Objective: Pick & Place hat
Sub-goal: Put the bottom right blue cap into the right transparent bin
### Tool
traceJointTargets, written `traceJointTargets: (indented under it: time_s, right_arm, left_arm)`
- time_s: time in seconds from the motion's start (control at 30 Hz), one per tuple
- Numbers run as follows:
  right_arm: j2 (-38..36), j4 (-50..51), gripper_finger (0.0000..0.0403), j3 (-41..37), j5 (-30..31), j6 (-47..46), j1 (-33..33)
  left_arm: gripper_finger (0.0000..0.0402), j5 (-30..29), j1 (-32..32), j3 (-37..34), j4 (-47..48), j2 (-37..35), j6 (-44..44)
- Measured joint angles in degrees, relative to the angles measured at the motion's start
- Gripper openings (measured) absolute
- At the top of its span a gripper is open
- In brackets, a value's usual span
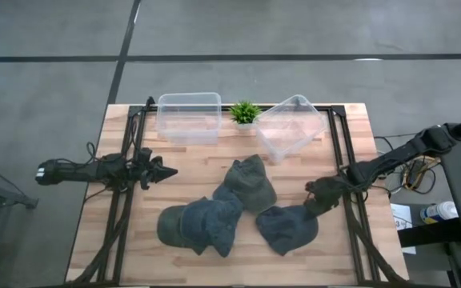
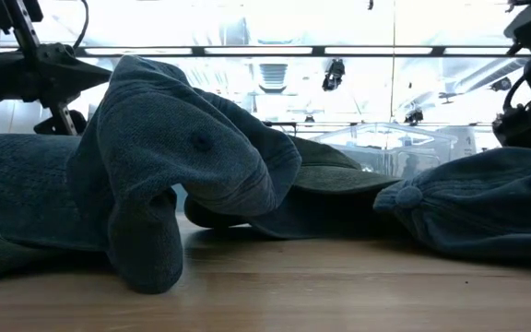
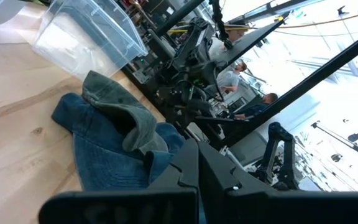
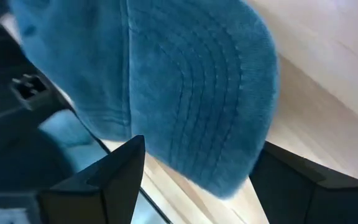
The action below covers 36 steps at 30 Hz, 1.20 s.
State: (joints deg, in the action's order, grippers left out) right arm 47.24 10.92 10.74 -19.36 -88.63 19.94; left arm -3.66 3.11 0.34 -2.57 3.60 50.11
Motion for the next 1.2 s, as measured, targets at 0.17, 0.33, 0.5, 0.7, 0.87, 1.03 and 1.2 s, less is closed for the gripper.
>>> traceJointTargets:
  time_s: [0.17, 0.33, 0.5, 0.7, 0.87, 1.03, 1.2]
  right_arm:
    - [0.1, -5.9, 0.0255, -3.5, 2.6, -1.6, 0.5]
    - [-0.1, -7.2, 0.0207, -5.3, 2.6, 0.8, 0.5]
    - [-1.2, -10.6, 0.0090, -5.1, 1.4, 2.0, 0.6]
    - [-3.3, -8.2, 0.0014, 0.5, -0.4, 4.2, 0.6]
    - [-4.7, 5.5, 0.0011, 11.5, -0.4, 8.5, 0.6]
    - [-5.6, 25.1, 0.0010, 25.8, -0.5, 12.5, 0.6]
    - [-5.2, 39.2, 0.0010, 41.4, 3.5, 15.0, 0.5]
  left_arm:
    - [0.0000, 0.0, 0.0, 0.0, 0.0, 0.0, 2.0]
    - [0.0000, 0.0, 0.0, 0.0, 0.0, 0.0, 2.5]
    - [0.0000, 0.0, 0.0, 0.0, 0.0, 0.0, 2.5]
    - [0.0000, 0.0, 0.0, 0.0, 0.0, 0.0, 2.4]
    - [0.0000, 0.0, 0.0, 0.0, 0.0, 0.0, 2.4]
    - [0.0000, 0.0, 0.0, 0.0, 0.1, 0.0, 2.2]
    - [0.0000, 0.0, 0.0, 0.0, 0.1, 0.0, 2.1]
